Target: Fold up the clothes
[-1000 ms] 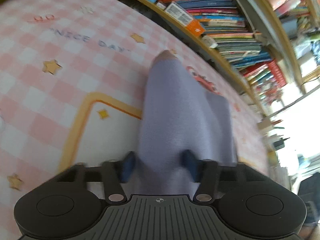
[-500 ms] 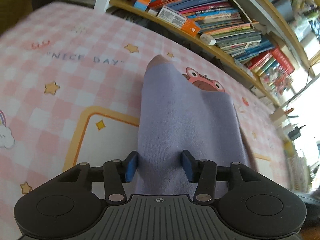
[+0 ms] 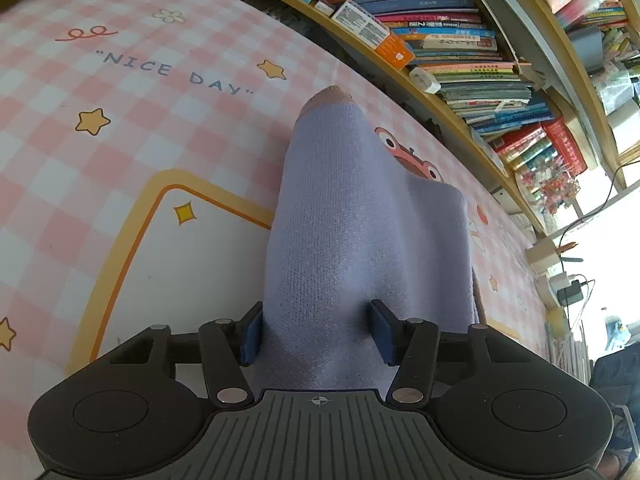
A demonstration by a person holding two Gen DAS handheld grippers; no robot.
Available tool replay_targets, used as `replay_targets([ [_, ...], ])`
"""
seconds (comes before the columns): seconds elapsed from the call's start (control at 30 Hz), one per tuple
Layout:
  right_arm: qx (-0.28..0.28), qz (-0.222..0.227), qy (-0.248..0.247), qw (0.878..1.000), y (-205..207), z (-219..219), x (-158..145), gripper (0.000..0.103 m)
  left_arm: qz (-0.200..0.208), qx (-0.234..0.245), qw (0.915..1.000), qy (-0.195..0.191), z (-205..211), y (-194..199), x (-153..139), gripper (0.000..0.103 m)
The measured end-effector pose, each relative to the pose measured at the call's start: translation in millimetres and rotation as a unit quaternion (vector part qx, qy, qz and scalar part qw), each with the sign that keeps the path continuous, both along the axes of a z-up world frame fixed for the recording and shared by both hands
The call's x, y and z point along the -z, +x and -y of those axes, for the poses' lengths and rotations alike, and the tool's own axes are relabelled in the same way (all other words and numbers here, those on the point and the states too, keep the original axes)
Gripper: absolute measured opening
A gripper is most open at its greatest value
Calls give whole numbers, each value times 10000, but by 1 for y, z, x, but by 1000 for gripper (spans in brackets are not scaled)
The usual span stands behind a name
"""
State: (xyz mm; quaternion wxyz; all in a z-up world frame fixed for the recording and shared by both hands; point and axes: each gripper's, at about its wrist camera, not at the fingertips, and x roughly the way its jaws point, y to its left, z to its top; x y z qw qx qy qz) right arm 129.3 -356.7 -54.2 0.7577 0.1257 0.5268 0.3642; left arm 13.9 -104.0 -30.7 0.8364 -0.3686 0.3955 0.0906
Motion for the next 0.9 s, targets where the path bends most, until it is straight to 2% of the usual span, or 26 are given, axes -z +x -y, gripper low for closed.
replay_targets([
  [0.1,-146,371,120,9991,-7,4,-12,32,120,-5,9998,142,6,-2,-10,43],
  [0.2,-320,867,143,9956,-14,6,-29,32,285,16,9993,239,12,-4,-23,42],
  [0.33,-379,1164,215,9922,-16,14,-41,31,496,38,9979,415,23,-5,-39,42],
  [0.5,-344,1322,297,9902,-15,23,-48,31,660,142,9956,654,38,-3,-51,42],
  [0.7,-373,1460,369,9879,-16,34,-53,31,811,173,9938,735,50,-5,-59,38],
  [0.9,-515,1282,148,9903,-12,37,-42,31,510,161,9971,550,55,-5,-40,38],
])
